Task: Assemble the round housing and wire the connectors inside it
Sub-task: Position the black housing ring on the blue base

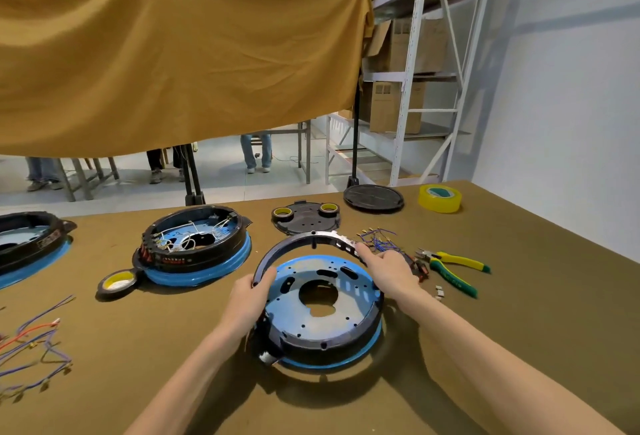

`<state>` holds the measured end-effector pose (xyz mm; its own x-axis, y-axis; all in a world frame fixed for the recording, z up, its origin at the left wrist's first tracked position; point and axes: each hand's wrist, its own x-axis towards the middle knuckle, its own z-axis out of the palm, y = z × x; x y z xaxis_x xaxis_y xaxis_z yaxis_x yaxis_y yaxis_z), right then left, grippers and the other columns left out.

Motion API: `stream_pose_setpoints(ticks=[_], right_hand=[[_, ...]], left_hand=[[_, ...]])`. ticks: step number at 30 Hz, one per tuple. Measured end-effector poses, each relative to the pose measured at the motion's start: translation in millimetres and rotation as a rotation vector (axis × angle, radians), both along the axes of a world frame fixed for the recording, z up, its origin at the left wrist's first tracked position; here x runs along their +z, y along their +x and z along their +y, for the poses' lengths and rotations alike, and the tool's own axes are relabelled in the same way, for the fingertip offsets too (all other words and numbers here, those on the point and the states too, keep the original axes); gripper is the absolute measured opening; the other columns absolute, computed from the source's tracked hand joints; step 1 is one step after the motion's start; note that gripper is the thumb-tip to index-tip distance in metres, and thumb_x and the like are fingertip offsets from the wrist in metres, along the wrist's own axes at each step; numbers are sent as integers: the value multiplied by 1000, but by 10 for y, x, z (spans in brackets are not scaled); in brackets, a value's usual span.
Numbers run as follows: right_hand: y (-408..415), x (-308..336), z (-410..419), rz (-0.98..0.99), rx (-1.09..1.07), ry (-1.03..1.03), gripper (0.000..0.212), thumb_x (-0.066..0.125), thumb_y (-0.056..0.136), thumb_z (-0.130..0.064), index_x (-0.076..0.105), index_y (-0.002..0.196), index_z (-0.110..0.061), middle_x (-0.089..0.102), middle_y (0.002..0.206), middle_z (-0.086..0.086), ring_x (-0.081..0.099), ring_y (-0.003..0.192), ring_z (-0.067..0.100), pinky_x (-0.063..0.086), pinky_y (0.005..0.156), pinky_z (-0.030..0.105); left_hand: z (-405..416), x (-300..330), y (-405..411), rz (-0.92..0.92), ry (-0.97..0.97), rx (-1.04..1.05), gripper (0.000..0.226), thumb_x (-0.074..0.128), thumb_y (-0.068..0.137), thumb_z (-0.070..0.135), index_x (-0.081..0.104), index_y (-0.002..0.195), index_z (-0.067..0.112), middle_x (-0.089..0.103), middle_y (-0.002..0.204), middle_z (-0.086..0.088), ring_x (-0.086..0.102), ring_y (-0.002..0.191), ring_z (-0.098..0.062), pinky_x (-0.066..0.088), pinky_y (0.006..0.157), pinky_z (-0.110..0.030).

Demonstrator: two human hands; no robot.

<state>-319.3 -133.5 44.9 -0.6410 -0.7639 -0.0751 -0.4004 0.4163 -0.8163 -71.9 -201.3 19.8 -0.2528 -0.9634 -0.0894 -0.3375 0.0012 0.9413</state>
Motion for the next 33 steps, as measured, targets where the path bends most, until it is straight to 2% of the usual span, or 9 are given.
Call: stream_pose_setpoints(ticks=[2,5,8,11,15,20,23,29,33], right_hand=[[9,-56,-64,30,-13,9,65,52,94,-69,35,56,-19,43,57,0,49,66,24,36,84,43],[19,-143,-84,5,7,-26,58,55,96,-61,45,61,-16,40,57,3,42,58,22,34,64,35],[-18,-254,-57,-65,20,-62,55,55,98,-57,71,82,-7,46,62,7,45,60,20,34,60,31],[-75,-319,-34,-160,25,-105,56,56,99,-54,72,111,-2,60,79,28,49,69,21,34,62,31],[-95,-223,-193,-175,-12,-43,57,58,98,-54,74,101,0,56,68,8,48,58,16,36,57,29],[-139,-90,-378,-220,-26,53,43,64,95,-52,60,86,-10,64,82,2,58,73,16,41,59,30],[-90,-133,-365,-170,1,40,44,59,97,-52,63,84,-10,62,78,5,57,69,17,42,63,29],[-37,-363,-239,-174,34,-68,36,58,103,-33,62,129,-9,67,113,8,62,98,16,48,80,31],[-84,-191,-274,-145,142,-114,33,65,100,-31,70,125,-10,71,108,0,66,95,11,47,67,20]], left_hand=[[-12,-89,4,14,6,-16,43,44,106,48,63,102,10,66,101,-13,63,95,-26,42,76,-33],[-11,-139,7,47,-47,-62,34,37,109,46,61,124,27,68,115,9,62,111,-9,46,83,-25],[1,-164,-5,79,-75,-69,47,32,110,46,51,146,24,59,133,13,54,126,-7,40,102,-27],[-29,-213,-52,99,-62,-21,56,23,110,48,48,151,19,55,147,0,47,140,-18,33,120,-42],[-72,-207,-159,48,-65,46,69,14,107,58,41,155,18,46,157,-7,40,146,-23,25,124,-46],[-219,-147,-169,73,-43,23,88,8,94,76,32,160,22,37,163,-5,32,151,-22,22,126,-51],[-257,-218,-98,71,-87,-30,95,10,85,81,34,158,25,41,160,-2,36,148,-19,24,125,-49],[-250,-453,96,-22,-226,-49,78,16,92,77,59,126,21,57,123,1,51,119,-14,41,109,-43],[-141,-465,202,-163,-356,-44,70,19,90,79,58,118,28,50,107,4,47,106,-10,41,93,-33]])
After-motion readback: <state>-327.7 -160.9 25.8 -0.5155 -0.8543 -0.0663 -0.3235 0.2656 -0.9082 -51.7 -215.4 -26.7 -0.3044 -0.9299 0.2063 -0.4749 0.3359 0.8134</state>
